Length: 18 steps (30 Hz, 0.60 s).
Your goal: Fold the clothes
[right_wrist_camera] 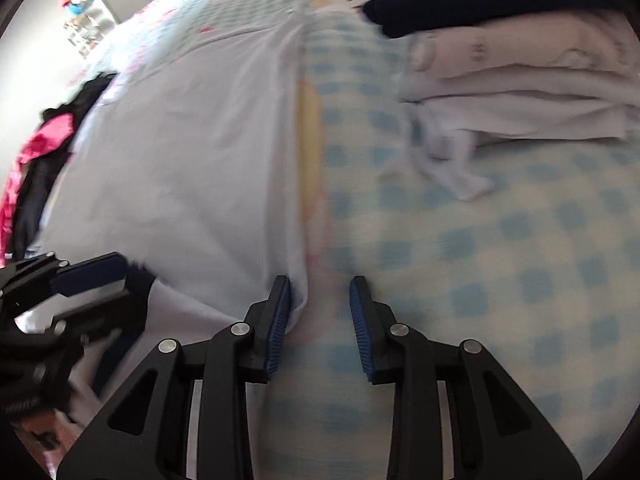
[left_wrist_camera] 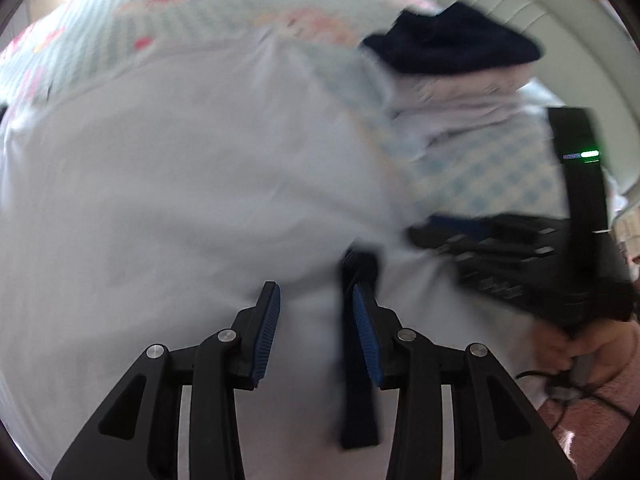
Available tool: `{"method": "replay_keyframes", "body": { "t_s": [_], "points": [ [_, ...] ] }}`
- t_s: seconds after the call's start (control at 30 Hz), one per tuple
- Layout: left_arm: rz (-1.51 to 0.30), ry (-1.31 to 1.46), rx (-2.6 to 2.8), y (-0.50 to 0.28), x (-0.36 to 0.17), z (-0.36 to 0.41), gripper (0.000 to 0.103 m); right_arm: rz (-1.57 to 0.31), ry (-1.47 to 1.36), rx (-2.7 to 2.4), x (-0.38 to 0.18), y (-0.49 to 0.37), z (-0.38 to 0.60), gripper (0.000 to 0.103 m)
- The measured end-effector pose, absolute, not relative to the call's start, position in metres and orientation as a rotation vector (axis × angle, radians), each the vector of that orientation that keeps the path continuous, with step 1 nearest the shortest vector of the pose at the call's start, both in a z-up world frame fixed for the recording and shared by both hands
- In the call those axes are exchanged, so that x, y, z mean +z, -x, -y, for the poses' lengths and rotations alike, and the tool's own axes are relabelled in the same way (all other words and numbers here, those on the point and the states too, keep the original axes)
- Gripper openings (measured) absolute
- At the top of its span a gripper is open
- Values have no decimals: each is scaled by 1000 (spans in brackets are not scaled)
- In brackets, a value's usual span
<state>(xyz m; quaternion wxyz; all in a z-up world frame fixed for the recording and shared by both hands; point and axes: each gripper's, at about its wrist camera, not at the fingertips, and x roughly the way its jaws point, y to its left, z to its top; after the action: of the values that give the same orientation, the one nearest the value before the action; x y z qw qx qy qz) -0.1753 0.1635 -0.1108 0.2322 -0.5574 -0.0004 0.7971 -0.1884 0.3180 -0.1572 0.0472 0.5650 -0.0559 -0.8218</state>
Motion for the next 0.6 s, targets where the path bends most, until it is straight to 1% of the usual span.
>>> {"method": "replay_keyframes", "body": {
  "t_s": [0.07, 0.17, 0.27, 0.3, 0.4, 0.5, 0.6],
  "points": [
    [28, 1541, 2187, 173, -116, -160, 40, 176, -1726, -2515, -157, 186, -321, 30],
    [24, 1514, 2204, 169, -110, -157, 41, 193, -1722, -2530, -154, 182, -323, 30],
    [28, 1479, 2222, 164, -101, -153, 41, 282, -1669, -2564, -141, 171, -329, 30],
    [36, 1462, 2229, 161, -97, -152, 41, 314, -1641, -2564, -137, 168, -331, 32],
    [85, 1403, 2240, 150, -86, -150, 41, 416, -1574, -2495, -133, 164, -335, 32],
    [113, 1377, 2251, 133, -78, -150, 41, 379, -1602, -2482, -138, 163, -332, 32],
    [153, 1370, 2201, 115, -74, -150, 41, 434, -1599, -2503, -128, 154, -340, 32]
  ]
}}
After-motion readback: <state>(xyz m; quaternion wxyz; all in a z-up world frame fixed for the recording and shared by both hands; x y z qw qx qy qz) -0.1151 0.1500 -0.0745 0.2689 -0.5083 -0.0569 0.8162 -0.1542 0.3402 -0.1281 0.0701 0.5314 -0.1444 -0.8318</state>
